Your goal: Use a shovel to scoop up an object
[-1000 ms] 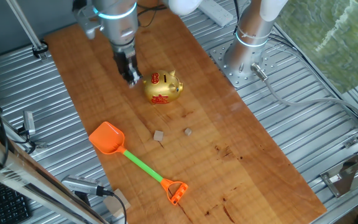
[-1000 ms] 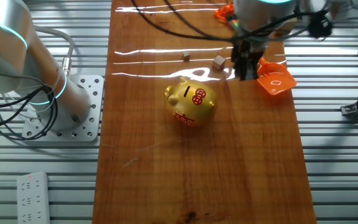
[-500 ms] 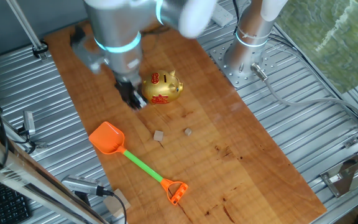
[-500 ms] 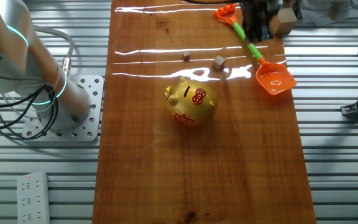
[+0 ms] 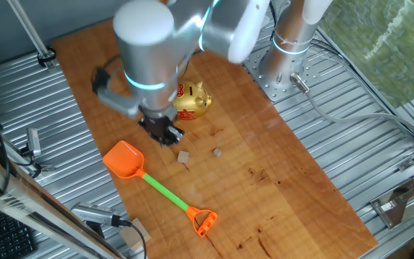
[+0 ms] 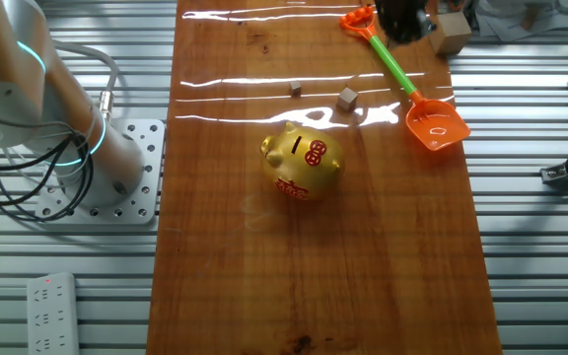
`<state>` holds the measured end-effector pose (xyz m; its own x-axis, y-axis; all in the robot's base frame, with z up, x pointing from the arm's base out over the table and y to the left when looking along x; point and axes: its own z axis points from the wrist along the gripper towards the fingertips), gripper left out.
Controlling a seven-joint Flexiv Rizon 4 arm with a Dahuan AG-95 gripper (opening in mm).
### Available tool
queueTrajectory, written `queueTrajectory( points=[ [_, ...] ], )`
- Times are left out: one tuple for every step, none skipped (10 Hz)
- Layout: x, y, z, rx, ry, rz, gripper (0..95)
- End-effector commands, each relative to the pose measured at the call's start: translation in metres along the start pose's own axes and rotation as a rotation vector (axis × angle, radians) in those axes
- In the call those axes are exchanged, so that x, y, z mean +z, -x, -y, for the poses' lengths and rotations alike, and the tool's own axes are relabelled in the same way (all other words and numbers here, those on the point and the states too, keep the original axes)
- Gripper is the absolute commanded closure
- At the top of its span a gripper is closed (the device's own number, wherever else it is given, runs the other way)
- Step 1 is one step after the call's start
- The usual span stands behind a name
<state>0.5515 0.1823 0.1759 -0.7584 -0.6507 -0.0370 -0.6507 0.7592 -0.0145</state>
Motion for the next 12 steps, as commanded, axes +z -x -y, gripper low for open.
queueTrajectory(
  points=[
    [0.002,0.034,-0.015,-0.262,-0.028,0.008,95.0],
    [0.008,0.037,-0.015,-0.327,-0.04,0.005,95.0],
    [0.013,0.039,-0.015,-0.388,-0.042,0.002,95.0],
    [0.016,0.04,-0.014,-0.417,-0.042,0.001,95.0],
    [0.025,0.042,-0.011,-0.486,-0.048,-0.011,95.0],
    [0.032,0.044,-0.01,-0.523,-0.047,-0.014,95.0],
    [0.045,0.046,-0.006,-0.571,-0.042,-0.011,95.0],
    [0.05,0.047,-0.005,-0.586,-0.043,-0.013,95.0],
    [0.056,0.048,-0.004,-0.599,-0.039,-0.011,95.0],
    [0.06,0.049,-0.003,-0.606,-0.035,-0.011,95.0],
    [0.064,0.049,-0.002,-0.613,-0.026,-0.011,95.0],
    [0.067,0.05,-0.002,-0.619,-0.021,-0.011,95.0]
  ],
)
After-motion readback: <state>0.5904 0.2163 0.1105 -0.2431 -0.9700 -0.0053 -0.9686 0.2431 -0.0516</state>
